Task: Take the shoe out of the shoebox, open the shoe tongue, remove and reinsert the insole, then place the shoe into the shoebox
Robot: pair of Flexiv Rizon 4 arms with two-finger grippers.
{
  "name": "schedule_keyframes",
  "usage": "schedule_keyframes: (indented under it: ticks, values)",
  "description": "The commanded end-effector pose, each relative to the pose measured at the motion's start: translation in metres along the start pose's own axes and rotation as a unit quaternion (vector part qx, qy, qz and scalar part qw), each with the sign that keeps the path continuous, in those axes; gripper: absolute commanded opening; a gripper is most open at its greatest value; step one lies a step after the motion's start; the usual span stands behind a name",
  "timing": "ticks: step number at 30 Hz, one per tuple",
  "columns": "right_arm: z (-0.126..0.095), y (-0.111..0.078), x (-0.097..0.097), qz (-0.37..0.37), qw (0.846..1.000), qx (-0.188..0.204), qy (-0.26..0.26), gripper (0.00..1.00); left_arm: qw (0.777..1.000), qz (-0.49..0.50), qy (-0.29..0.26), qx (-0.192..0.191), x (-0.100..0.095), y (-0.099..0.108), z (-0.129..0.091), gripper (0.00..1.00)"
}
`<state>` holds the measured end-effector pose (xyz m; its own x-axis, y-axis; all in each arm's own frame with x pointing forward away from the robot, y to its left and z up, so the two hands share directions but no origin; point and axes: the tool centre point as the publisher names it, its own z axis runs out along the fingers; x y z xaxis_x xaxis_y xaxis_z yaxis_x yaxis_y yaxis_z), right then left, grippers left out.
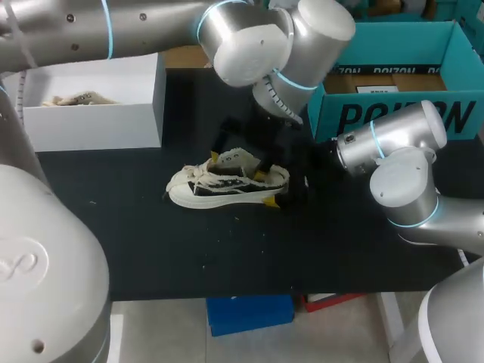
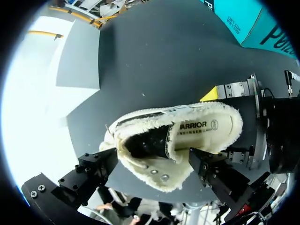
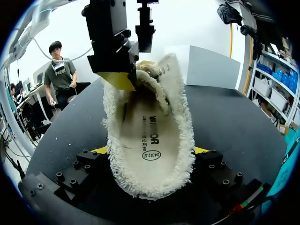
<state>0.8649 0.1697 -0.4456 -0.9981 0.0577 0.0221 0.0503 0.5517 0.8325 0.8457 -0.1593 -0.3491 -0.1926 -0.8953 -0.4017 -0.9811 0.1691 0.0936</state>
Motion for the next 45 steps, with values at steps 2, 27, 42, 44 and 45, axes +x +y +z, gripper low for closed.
schedule_keyframes:
  ticks: [2, 27, 42, 44, 45]
  values:
    - [0.001, 0.0, 0.0, 0.0, 1.0, 0.001, -0.001, 0.0, 1.0, -0.003, -0.029, -0.012, 0.006, -0.003, 0.01, 1.0]
    - [0.001, 0.0, 0.0, 0.0, 1.0, 0.001, -0.001, 0.0, 0.999, -0.003, -0.047, -0.008, -0.008, 0.0, 0.02, 0.0]
    - [0.001, 0.0, 0.0, 0.0, 1.0, 0.001, -0.001, 0.0, 0.999, -0.011, -0.03, 0.014, -0.017, -0.001, -0.004, 0.0]
    - [0.001, 0.0, 0.0, 0.0, 1.0, 0.001, -0.001, 0.0, 0.999, -0.013, -0.025, 0.018, -0.02, 0.0, -0.007, 0.0]
    - [0.001, 0.0, 0.0, 0.0, 1.0, 0.001, -0.001, 0.0, 0.999, -0.015, -0.022, 0.019, -0.022, 0.0, -0.008, 0.0]
